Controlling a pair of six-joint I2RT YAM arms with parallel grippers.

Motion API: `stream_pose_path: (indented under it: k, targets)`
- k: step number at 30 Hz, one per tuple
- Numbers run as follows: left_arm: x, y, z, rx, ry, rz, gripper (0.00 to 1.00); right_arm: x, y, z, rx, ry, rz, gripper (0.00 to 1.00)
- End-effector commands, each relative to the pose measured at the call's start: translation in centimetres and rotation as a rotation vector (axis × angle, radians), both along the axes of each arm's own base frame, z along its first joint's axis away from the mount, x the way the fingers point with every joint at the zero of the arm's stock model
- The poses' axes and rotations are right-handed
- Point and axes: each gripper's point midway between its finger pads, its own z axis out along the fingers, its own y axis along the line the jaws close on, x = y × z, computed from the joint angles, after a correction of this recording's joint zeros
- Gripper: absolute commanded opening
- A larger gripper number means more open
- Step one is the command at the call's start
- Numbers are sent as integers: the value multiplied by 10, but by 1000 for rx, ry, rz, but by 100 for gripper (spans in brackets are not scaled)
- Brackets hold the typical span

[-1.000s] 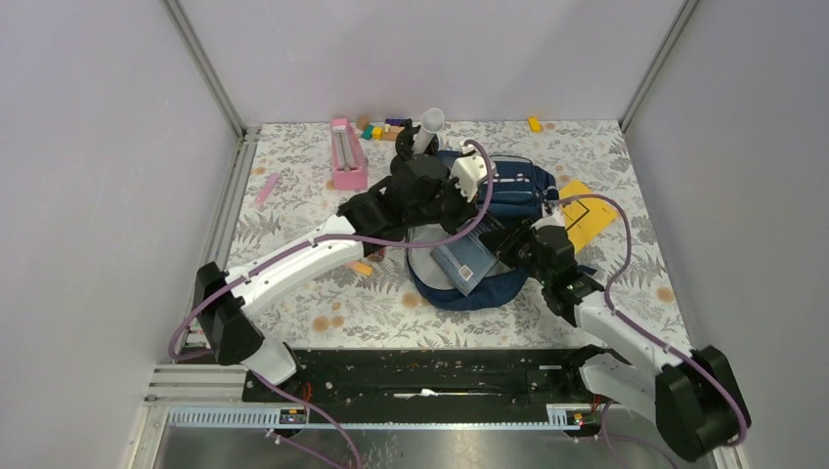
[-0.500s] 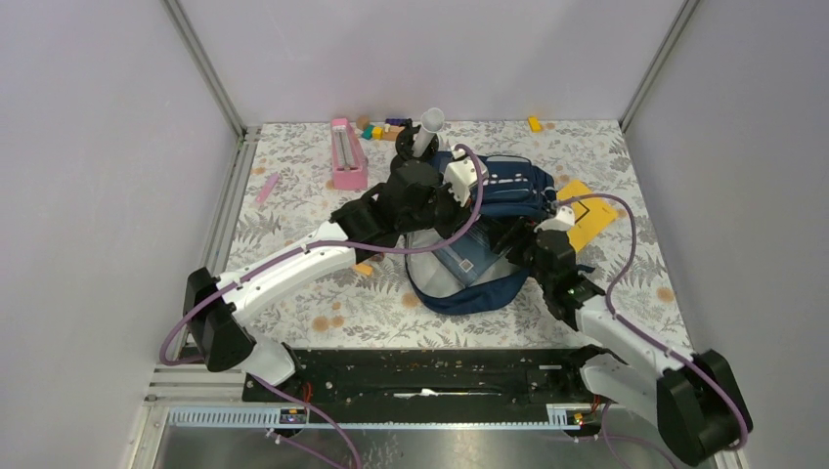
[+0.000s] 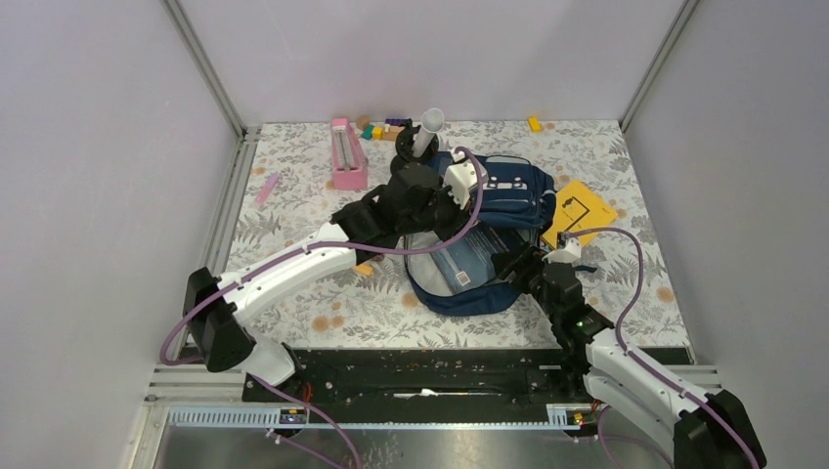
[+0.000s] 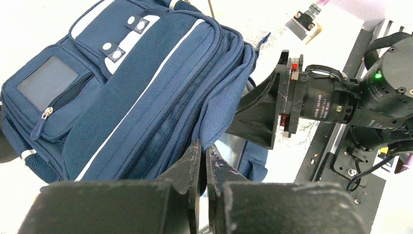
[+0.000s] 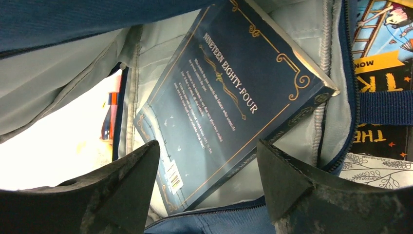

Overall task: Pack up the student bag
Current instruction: Place the book in the student bag.

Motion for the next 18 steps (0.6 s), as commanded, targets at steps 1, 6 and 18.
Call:
stream_pose_path:
  k: [1,6,18]
  targets:
    - [-7,-5,64,-175,-91,-35,0,8,-4,-8,36,24,-82,78]
    - [-7,-4,64,-169,-95,-32,0,7,-7,-23,-2,142,-145,73]
    - [-6,-3,63,-158,-100,-29,0,45,8,-6,-58,-12,-146,50]
